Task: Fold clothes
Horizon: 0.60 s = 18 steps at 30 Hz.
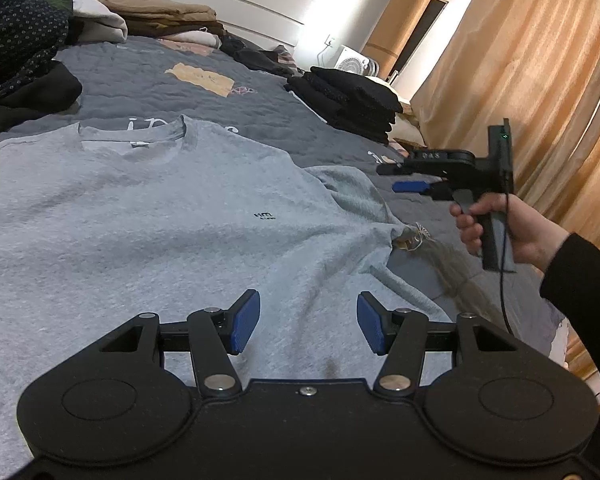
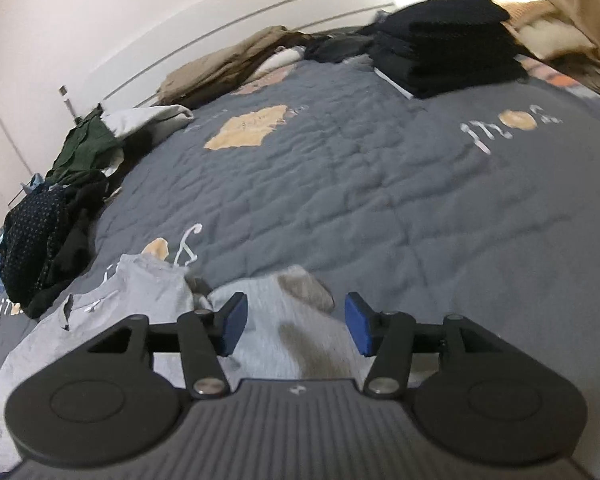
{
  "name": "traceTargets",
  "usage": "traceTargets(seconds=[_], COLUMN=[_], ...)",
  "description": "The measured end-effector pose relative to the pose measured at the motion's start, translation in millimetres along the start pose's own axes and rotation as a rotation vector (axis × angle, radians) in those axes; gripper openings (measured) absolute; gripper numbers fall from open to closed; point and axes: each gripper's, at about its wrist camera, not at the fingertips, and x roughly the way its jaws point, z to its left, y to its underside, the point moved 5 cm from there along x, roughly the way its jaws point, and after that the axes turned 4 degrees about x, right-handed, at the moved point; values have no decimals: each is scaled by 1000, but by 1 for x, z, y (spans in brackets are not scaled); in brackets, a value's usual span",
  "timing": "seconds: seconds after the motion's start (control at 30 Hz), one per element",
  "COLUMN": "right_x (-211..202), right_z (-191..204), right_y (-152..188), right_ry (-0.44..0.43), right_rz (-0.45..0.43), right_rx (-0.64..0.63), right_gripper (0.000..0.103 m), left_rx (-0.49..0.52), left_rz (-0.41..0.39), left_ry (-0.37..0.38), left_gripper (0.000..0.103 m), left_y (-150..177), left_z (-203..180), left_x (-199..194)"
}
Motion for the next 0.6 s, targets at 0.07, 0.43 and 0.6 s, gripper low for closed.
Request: traceTargets(seconds=[0.07,0.43,0.6], right_x=[9,50,59], right_z=[4,5,5], right_y=[-3,-9,0], right_ry=[-10,-22,-1], right_rz=[7,79,122], right_rx=[-35,-38,-25], right_gripper=[53,53,53], left_rx=[-6,-110,-100], left_rz=[-7,-132,-118], left_ry=[-2,-13,-15], left_gripper=[53,58,58], left_y=[-2,-22,-21], left_z=[2,27,26], left_x=[-1,-24,-21])
